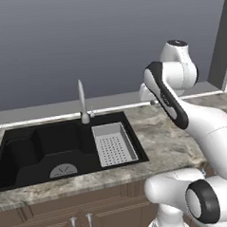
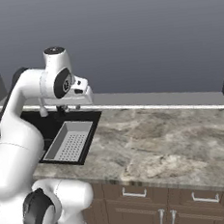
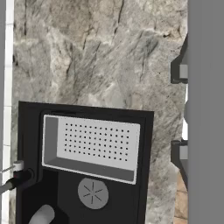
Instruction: Four empty soda cans are scattered around the kitchen. Gather all the cans and cluster them next to the stove for recycling.
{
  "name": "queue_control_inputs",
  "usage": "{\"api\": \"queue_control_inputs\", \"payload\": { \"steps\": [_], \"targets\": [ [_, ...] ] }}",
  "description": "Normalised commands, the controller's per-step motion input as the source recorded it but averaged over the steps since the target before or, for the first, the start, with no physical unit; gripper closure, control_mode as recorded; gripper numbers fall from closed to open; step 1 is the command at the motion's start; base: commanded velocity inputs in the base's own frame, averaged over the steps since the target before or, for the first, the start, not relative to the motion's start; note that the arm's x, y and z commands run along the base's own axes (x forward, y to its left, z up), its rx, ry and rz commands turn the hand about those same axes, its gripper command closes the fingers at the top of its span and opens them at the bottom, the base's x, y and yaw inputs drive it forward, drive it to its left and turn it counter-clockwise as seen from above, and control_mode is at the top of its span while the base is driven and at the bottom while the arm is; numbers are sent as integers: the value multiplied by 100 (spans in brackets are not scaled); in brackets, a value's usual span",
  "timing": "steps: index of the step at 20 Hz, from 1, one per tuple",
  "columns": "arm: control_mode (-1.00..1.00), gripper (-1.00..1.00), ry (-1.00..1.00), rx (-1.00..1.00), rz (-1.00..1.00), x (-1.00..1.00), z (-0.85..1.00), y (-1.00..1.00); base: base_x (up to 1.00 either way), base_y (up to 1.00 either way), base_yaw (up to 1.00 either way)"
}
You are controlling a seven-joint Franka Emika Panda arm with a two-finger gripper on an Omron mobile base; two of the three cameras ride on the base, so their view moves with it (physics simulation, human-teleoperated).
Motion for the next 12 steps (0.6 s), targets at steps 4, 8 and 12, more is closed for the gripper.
{"api": "queue_control_inputs", "payload": {
  "steps": [4, 8, 12],
  "targets": [
    [-100, -100, 0, 0, 0, -26, -2, 1, 0, 0, 0],
    [-100, -100, -1, 0, -1, -64, -10, 0, 0, 0, 0],
    [-100, -100, 0, 0, -2, -66, -7, 0, 0, 0, 0]
  ]
}}
